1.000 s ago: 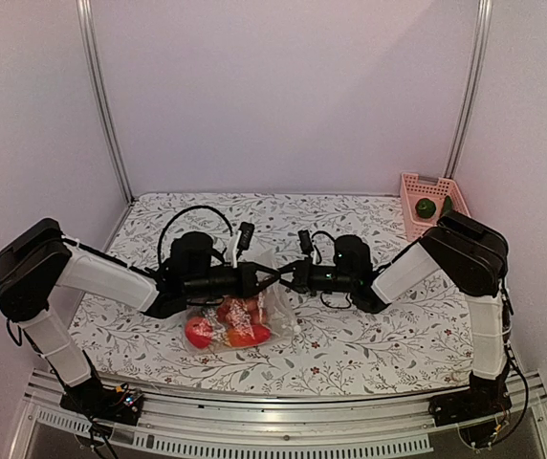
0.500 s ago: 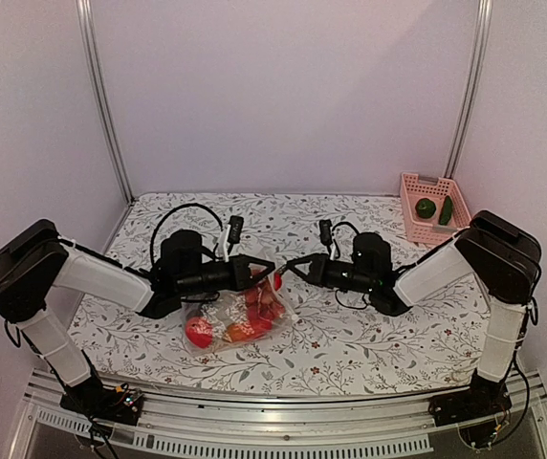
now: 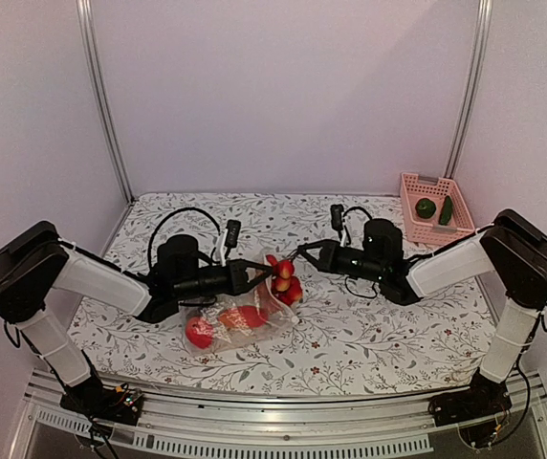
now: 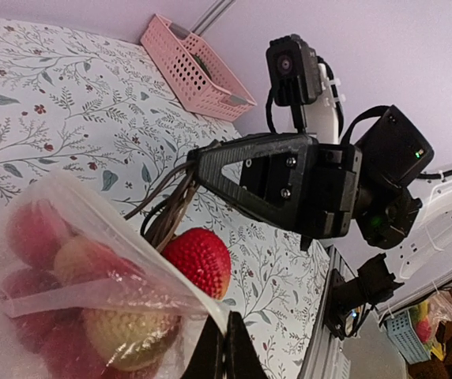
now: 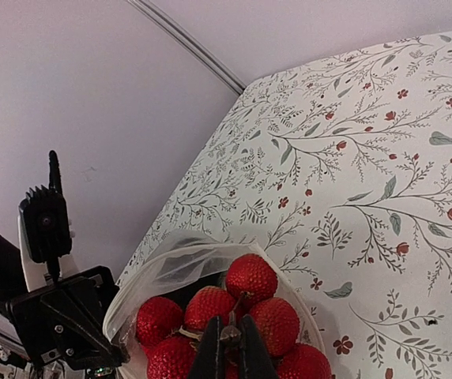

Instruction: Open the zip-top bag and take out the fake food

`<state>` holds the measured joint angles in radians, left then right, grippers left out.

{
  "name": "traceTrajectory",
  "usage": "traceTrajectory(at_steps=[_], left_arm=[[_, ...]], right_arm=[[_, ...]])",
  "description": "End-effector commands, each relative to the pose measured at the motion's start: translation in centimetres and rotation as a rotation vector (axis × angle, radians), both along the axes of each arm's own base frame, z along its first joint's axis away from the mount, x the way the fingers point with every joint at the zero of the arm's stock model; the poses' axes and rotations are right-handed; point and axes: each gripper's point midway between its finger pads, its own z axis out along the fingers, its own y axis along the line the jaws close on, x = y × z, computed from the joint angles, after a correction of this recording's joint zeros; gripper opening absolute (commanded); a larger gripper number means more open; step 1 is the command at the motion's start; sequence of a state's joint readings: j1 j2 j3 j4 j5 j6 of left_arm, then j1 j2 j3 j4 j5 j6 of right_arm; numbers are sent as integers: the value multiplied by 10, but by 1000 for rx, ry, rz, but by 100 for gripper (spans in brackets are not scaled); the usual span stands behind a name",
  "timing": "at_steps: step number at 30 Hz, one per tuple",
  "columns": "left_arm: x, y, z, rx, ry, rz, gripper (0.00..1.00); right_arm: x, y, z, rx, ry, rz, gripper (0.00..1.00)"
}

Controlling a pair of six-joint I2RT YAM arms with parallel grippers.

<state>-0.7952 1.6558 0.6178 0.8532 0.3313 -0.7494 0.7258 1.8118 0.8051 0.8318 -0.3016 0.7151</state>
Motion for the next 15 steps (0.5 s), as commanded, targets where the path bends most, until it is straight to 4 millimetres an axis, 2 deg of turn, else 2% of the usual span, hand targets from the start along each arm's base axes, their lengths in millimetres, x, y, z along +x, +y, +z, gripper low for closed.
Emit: traceTrajectory(at_steps=[1,9,15], left_arm=[[2,5,7,-18,-19,11,0],[4,3,2,-12,-10,8,0],[4,3,1,-15,-6,8,0]], right_arm=[[4,-14,28,11,-65,-34,0],[5,-35,63,43,-107,-39,0],[12,-51,78,48,-123,-67,0]])
